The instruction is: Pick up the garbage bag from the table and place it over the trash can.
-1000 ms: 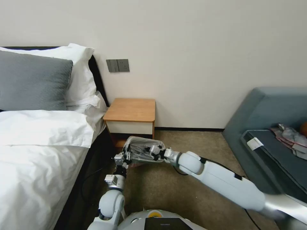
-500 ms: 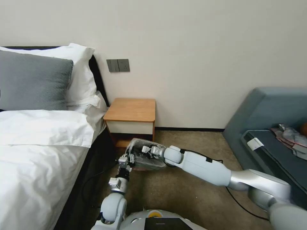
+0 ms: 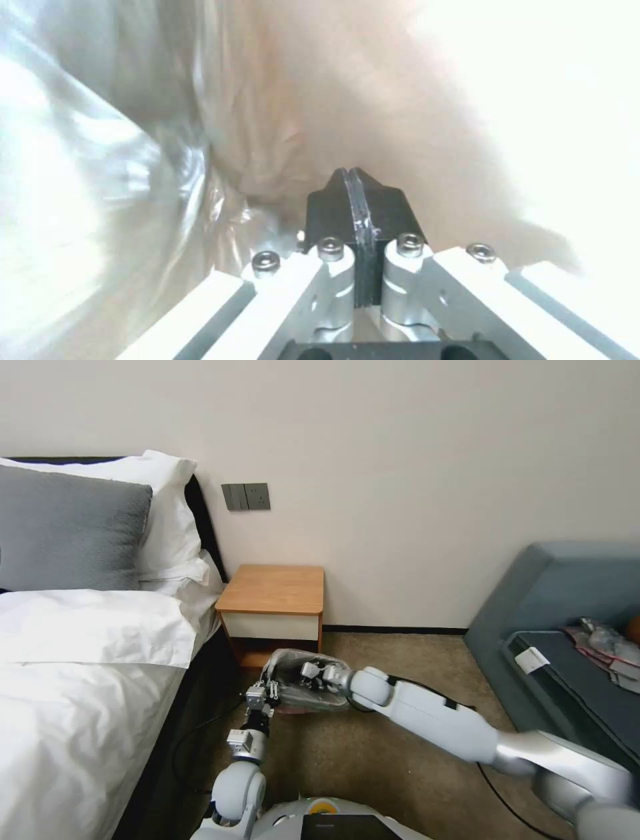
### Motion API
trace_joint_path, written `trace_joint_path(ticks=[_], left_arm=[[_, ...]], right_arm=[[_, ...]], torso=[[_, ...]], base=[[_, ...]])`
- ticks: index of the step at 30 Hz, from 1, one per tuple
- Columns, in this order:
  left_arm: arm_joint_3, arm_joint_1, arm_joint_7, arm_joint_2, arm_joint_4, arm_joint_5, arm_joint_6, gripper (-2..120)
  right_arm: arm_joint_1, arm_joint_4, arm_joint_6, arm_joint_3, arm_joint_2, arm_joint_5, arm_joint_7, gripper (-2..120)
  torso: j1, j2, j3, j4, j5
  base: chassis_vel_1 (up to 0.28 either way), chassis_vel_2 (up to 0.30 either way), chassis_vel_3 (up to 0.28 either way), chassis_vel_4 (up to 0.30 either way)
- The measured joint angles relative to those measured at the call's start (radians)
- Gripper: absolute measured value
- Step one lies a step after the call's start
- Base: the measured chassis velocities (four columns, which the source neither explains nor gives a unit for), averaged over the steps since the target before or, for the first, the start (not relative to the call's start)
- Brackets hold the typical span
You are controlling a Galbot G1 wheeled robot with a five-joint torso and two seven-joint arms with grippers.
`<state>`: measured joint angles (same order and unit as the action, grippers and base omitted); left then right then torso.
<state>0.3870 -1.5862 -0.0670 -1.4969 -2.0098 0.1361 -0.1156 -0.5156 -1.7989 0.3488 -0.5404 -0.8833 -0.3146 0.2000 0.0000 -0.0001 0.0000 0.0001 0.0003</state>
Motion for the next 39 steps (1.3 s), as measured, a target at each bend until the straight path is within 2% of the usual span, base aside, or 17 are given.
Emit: trace_joint_path(ticks=[1,3,4,7,8,9,10,12,13,15,17,22,29,30,32,35,39], left_arm=[[0.000,0.000,0.000,0.000,0.000,0.000,0.000,11],[0.001,0.004,-0.019,0.006,0.001,0.069,0.036,11],[0.001,0.004,-0.019,0.006,0.001,0.069,0.036,11],[-0.001,0.008,-0.057,0.019,-0.024,0.227,0.140,11],[0.000,0.010,-0.076,0.025,-0.038,0.293,0.193,11],[0.000,0.010,-0.076,0.025,-0.038,0.293,0.193,11],[0.003,0.010,-0.086,0.029,-0.047,0.331,0.224,11],[0.016,0.015,-0.109,0.052,-0.076,0.467,0.343,11],[0.016,0.015,-0.109,0.052,-0.076,0.467,0.343,11],[0.029,0.021,-0.109,0.070,-0.088,0.543,0.426,11],[0.034,0.024,-0.105,0.075,-0.080,0.569,0.462,11],[0.035,0.027,-0.081,0.073,-0.039,0.554,0.464,11],[0.035,0.020,-0.090,0.062,-0.008,0.532,0.446,11],[0.035,0.020,-0.090,0.062,-0.008,0.532,0.446,11],[0.037,0.019,-0.090,0.059,0.002,0.527,0.438,11],[0.037,0.022,-0.090,0.052,0.009,0.525,0.435,11],[0.033,0.022,-0.090,0.046,0.013,0.518,0.435,11]], right_arm=[[0.000,0.000,0.000,0.000,0.000,0.000,0.000,0],[-0.114,-0.128,-0.018,0.146,0.066,-0.025,-0.015,0],[-0.114,-0.128,-0.018,0.146,0.066,-0.025,-0.015,0],[-0.299,-0.266,-0.066,0.326,0.115,-0.070,-0.104,0],[-0.362,-0.302,-0.080,0.404,0.115,-0.096,-0.148,0],[-0.362,-0.302,-0.080,0.404,0.115,-0.096,-0.148,0],[-0.399,-0.318,-0.088,0.458,0.107,-0.115,-0.175,4],[-0.478,-0.343,-0.108,0.606,0.073,-0.187,-0.229,15],[-0.478,-0.343,-0.108,0.606,0.073,-0.187,-0.229,15],[-0.525,-0.354,-0.114,0.710,0.043,-0.245,-0.253,24],[-0.561,-0.354,-0.132,0.773,0.014,-0.262,-0.252,34],[-0.617,-0.351,-0.152,0.827,-0.042,-0.262,-0.233,47],[-0.688,-0.333,-0.188,0.843,-0.138,-0.224,-0.187,76],[-0.688,-0.333,-0.188,0.843,-0.138,-0.224,-0.187,76],[-0.698,-0.330,-0.195,0.842,-0.150,-0.217,-0.169,87],[-0.694,-0.325,-0.197,0.835,-0.154,-0.216,-0.161,96],[-0.681,-0.322,-0.197,0.818,-0.158,-0.213,-0.155,100]], torso=[[0.000,0.000,0.000,0.0000,0.0000],[0.000,0.000,0.000,-0.0004,-0.0003],[0.000,0.000,0.000,-0.0004,-0.0003],[0.000,0.000,0.000,-0.0006,-0.0002],[0.000,0.000,0.000,-0.0006,0.0001],[0.000,0.000,0.000,-0.0006,0.0001],[0.000,0.000,0.000,-0.0006,-0.0006],[0.000,0.000,0.000,0.0001,0.0004],[0.000,0.000,0.000,0.0001,0.0004],[0.000,0.000,0.000,0.0000,-0.0007],[0.000,0.000,0.000,-0.0001,0.0000],[0.000,0.000,0.000,0.0000,-0.0002],[0.000,0.000,0.000,-0.0001,-0.0001],[0.000,0.000,0.000,-0.0001,-0.0001],[0.000,0.000,0.000,0.0000,-0.0001],[0.000,0.000,0.000,0.0000,0.0000],[0.000,0.000,0.000,0.0001,-0.0002]], base=[[0.000,0.000,0.000,0.000],[0.000,0.000,0.000,0.000],[0.000,0.000,0.000,0.000],[0.000,0.000,0.000,0.000],[0.000,0.000,0.000,0.000],[0.000,0.000,0.000,0.000],[0.000,0.000,0.000,0.000],[0.000,0.000,0.000,0.000],[0.000,0.000,0.000,0.000],[0.000,0.000,0.000,0.000],[0.000,0.000,0.000,0.000],[0.000,0.000,0.000,0.000],[0.000,0.000,0.000,0.000],[0.000,0.000,0.000,0.000],[0.000,0.000,0.000,0.000],[0.000,0.000,0.000,0.000],[0.000,0.000,0.000,0.000]])
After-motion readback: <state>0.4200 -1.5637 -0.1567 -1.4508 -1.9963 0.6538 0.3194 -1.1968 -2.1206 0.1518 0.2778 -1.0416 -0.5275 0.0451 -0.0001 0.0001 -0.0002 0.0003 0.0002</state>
